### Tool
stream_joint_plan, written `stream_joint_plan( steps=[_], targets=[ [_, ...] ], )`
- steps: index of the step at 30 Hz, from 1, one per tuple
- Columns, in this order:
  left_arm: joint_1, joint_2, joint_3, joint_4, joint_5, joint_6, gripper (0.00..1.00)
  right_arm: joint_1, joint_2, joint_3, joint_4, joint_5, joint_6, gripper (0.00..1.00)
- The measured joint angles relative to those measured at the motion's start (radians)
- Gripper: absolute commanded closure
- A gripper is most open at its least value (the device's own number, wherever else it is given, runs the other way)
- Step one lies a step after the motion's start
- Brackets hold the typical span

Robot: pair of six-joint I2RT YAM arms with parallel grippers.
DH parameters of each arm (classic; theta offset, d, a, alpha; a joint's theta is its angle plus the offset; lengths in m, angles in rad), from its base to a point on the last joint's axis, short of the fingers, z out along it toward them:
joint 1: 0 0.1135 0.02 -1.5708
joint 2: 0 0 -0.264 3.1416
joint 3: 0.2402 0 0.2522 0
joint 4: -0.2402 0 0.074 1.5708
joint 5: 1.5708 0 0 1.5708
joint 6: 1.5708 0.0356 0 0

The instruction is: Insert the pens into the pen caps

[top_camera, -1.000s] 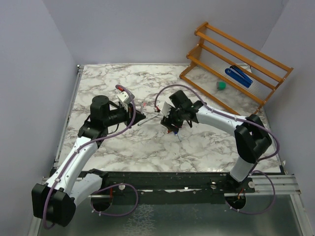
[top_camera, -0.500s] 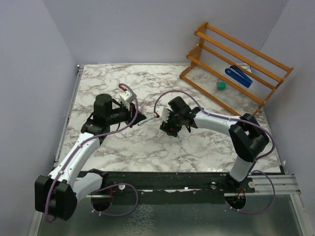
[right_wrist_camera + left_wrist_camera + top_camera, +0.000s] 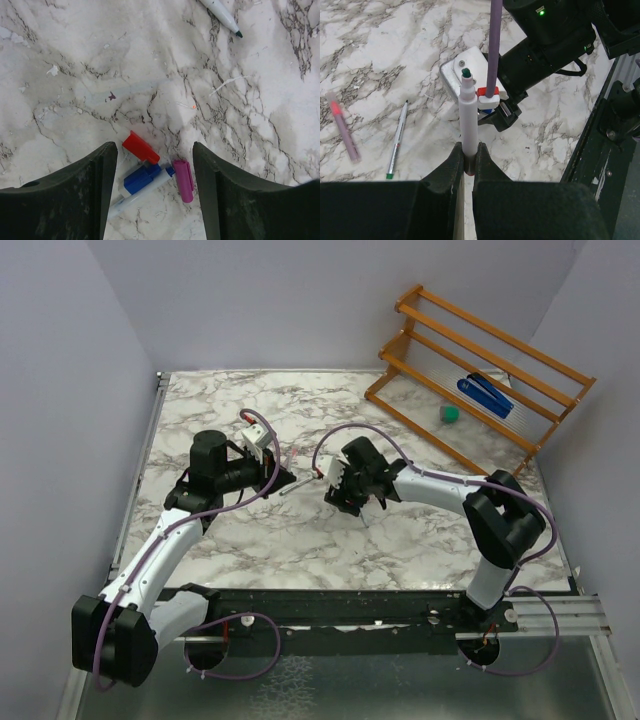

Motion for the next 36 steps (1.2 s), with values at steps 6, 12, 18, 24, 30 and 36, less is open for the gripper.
stream_joint_plan(
  steps=[6,12,18,24,30,36],
  targets=[
    [0.0,0.005,0.0,0.0,0.0,0.0,1.0,0.001,0.0,-0.029,0.005,0.017,0.0,0.36],
    [0.005,0.008,0.0,0.0,0.0,0.0,1.0,0.01,0.005,-0.032,0.019,0.038,0.0,0.36],
    [0.006,0.01,0.0,0.0,0.0,-0.001,1.0,0.017,0.013,-0.032,0.037,0.043,0.0,0.38],
    [0.006,0.011,0.0,0.0,0.001,-0.001,1.0,0.024,0.023,-0.032,0.042,0.06,0.001,0.45],
    [0.011,0.011,0.0,0.0,0.0,-0.001,1.0,0.03,0.03,-0.032,0.054,0.067,0.003,0.56],
    [0.011,0.011,0.0,0.0,0.0,-0.001,1.0,0.037,0.039,-0.032,0.073,0.067,0.007,0.73]
  ],
)
